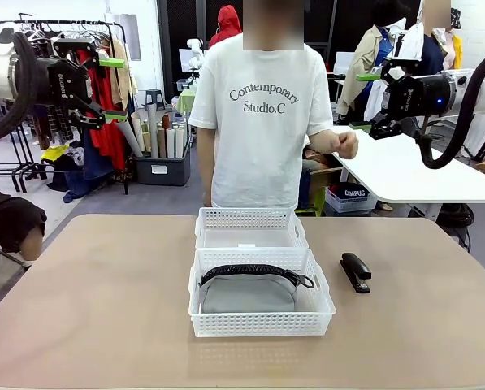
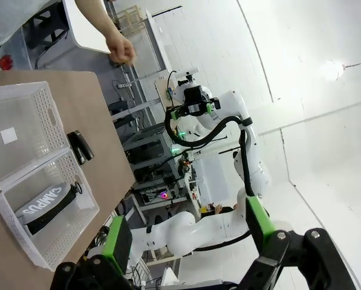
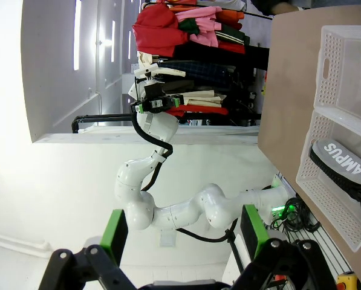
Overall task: Distribute items into two baskets.
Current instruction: Pick up the Stapler that the person points to.
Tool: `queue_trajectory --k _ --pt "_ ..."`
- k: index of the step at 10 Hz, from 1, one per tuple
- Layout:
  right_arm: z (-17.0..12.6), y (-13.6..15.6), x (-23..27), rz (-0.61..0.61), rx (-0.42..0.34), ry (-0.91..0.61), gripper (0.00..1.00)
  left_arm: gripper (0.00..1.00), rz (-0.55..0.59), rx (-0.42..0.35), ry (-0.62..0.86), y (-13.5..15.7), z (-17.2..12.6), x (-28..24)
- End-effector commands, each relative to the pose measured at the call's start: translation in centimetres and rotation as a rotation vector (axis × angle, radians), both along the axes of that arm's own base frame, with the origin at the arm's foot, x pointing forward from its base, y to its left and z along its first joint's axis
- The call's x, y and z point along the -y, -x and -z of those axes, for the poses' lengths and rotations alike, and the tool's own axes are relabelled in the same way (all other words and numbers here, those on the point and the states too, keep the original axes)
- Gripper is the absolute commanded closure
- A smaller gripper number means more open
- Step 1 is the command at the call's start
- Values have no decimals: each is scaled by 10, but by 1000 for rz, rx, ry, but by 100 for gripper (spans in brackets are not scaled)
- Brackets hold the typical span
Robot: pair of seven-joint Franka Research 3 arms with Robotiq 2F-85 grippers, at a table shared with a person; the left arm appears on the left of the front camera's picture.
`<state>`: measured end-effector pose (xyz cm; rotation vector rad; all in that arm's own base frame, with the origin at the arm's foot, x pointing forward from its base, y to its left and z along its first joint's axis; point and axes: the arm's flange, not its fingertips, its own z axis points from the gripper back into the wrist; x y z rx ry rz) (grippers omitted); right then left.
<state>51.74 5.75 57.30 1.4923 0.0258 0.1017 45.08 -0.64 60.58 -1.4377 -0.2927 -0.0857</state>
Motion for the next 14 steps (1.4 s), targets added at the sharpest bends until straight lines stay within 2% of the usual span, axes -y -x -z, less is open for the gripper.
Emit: queue_trajectory --k 1,14 --pt "-2 1 -1 -4 5 -2 0 0 -6 -6 4 0 -1 1" --pt "-2 1 -1 -4 5 -2 0 0 -6 -6 4 0 -1 1"
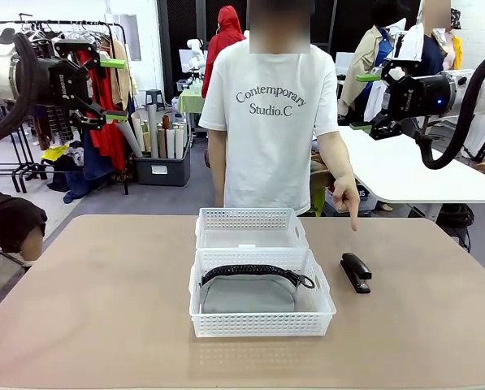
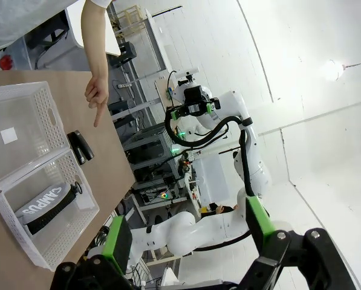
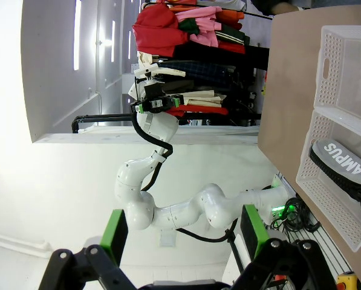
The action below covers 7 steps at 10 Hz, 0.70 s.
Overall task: Distribute items into two baskets.
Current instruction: Pick up the Stapler that the person points to.
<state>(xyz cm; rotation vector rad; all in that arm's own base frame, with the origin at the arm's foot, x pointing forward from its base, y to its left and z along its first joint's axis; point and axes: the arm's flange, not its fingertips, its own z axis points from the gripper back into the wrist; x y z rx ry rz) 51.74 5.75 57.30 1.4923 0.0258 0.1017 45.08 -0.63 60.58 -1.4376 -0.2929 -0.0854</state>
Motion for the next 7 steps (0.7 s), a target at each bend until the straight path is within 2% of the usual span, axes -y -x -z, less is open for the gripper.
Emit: queue_trajectory --k 1,4,6,7 --pt "-2 1 -1 -4 5 -2 0 0 -6 -6 4 0 -1 1" --pt "0 0 0 0 0 0 0 0 -6 -6 4 0 -1 1" --pt "-9 -23 0 -14 -76 100 0 0 -6 -6 4 0 -1 1" --pt "-11 -25 -1 -1 -111 136 0 0 -6 -6 4 0 -1 1"
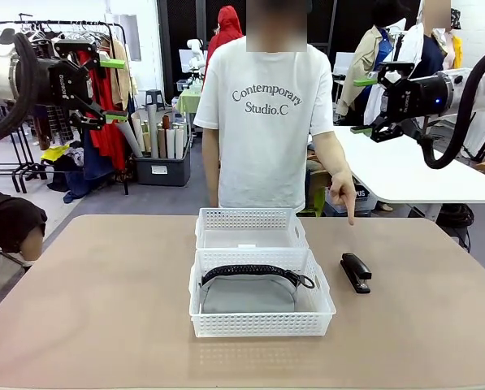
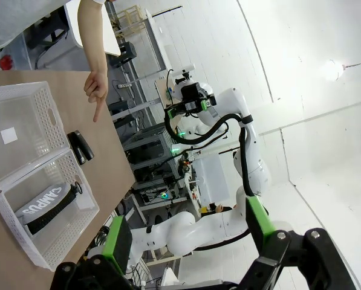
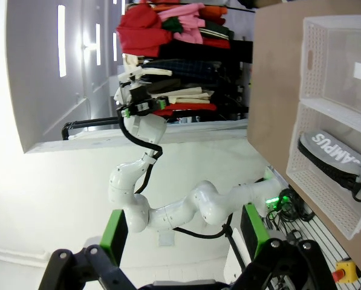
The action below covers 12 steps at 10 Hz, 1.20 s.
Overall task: Distribute items into two baskets.
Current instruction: Pick up the Stapler that the person points to.
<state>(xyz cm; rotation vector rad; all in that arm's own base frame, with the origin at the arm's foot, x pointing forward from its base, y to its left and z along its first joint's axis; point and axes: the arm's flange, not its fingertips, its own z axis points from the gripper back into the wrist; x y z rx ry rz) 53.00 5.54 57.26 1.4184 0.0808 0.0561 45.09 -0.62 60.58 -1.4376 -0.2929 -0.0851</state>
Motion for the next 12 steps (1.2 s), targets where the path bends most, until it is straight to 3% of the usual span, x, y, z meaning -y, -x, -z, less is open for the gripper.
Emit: queue_trajectory --k 1,6,9,12 --pt "-15 -18 -2 6 -57 115 0 0 -6 -5 4 0 -1 1" --pt "-4 -46 3 51 -142 441 0 0 -6 -5 4 0 -1 1" --pt "13 -61 -13 109 -189 713 0 0 -6 -5 4 0 -1 1" --pt "36 -72 -31 86 -201 1013 0 0 -6 -5 4 0 -1 1"
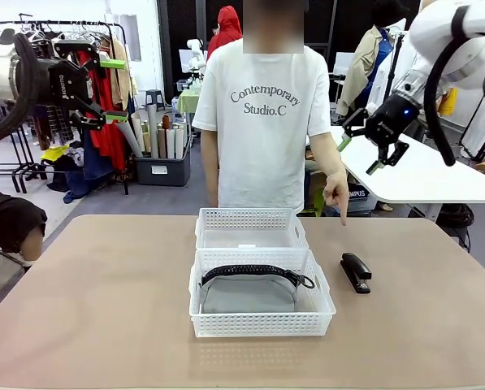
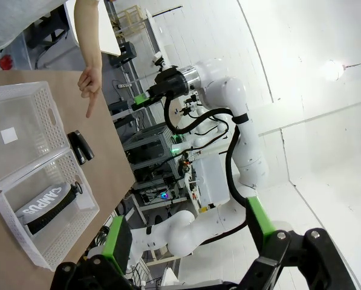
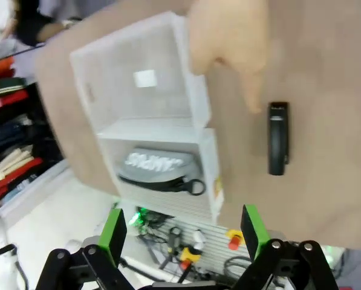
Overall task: Distribute items into two baskets.
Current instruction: Pick up the Stapler that the person points to.
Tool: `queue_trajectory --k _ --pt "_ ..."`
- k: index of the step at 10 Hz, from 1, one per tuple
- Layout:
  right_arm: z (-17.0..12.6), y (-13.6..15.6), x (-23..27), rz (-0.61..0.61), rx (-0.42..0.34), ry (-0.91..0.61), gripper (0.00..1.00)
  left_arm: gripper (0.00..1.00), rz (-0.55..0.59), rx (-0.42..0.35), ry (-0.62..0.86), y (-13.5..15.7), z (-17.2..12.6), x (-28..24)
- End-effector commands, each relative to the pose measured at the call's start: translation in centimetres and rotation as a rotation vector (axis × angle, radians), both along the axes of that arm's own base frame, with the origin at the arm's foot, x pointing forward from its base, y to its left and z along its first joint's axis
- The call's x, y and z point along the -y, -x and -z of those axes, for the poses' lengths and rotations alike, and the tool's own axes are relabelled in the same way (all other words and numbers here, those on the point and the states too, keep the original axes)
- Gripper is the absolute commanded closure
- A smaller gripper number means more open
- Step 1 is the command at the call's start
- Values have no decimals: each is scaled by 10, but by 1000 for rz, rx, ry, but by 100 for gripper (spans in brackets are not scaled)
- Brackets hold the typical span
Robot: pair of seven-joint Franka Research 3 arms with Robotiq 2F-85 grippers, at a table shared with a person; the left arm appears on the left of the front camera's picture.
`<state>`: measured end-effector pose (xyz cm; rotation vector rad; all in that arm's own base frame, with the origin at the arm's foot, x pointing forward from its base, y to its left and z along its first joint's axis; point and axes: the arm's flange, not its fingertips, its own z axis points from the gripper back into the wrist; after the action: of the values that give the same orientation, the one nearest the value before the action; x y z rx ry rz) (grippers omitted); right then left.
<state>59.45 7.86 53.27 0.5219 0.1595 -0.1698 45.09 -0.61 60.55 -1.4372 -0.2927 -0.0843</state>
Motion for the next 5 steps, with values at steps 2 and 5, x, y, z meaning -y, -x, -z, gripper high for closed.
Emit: queue_trajectory --k 2,5 --pt "10 5 -17 -54 -52 289 0 0 -5 -5 5 0 -1 1" --pt "35 27 -26 -152 -60 462 0 0 -5 -5 5 0 -1 1"
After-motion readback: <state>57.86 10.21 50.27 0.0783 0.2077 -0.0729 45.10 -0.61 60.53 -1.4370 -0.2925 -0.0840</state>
